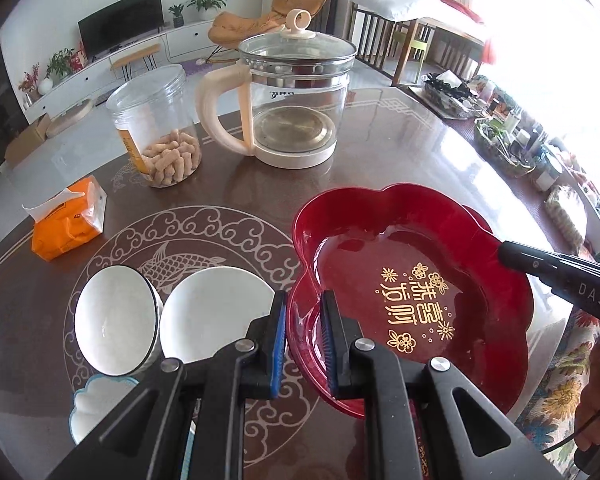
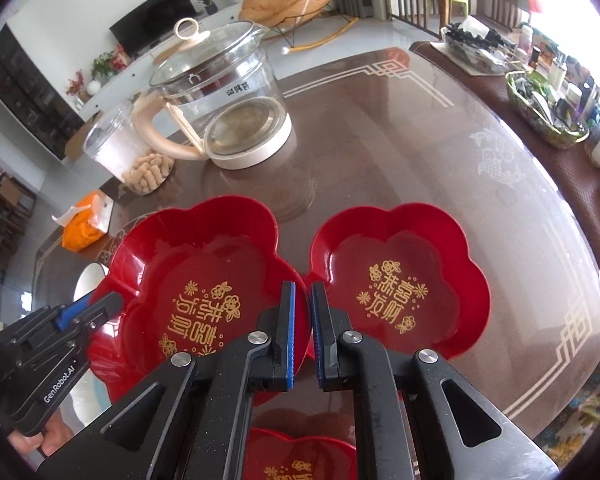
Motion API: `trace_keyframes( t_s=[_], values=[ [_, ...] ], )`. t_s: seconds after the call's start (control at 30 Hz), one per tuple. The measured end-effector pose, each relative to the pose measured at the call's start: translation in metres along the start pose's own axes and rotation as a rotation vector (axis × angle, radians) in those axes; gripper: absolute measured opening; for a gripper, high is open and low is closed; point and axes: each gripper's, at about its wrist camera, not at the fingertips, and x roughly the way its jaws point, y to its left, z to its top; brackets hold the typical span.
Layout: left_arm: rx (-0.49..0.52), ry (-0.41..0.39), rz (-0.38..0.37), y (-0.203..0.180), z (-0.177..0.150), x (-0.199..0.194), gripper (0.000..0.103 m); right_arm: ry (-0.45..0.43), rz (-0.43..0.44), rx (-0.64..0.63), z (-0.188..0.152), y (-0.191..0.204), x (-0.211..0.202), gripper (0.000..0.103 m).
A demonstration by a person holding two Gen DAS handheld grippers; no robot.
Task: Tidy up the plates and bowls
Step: 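Carry the second red plate onto the first and open the right gripper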
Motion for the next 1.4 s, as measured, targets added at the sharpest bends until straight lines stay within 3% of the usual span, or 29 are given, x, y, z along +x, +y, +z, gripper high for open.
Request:
trace_keyframes(
  t_s=[0.37, 0.57, 0.93, 1.13, 1.4],
  values=[
    [0.029, -0.084, -0.055, -0.028, -0.047, -0.067, 0.016, -0.114, 0.001, -0.008, -0.056, 0.0, -0.09, 0.01],
    [0.047, -0.108, -0.079, -0.04, -0.078, -0.081, 0.016, -0.154, -0.011, 0.0, -0.092, -0.003, -0.113, 0.01],
    [0.075, -0.069, -0.084, -0.051, -0.129, -0.041, 0.016, -0.152, -0.067, 0.023, -0.153, -0.02, -0.093, 0.011],
    [0.101, -0.071, -0.077, -0.055, -0.141, -0.017, 0.016, -0.127, -0.072, 0.086, -0.181, -0.037, -0.064, 0.011],
    [0.163, -0.07, -0.043, -0.067, -0.153, 0.003, 0.016, -0.155, -0.136, 0.102, -0.204, -0.043, -0.045, 0.01]
  ],
)
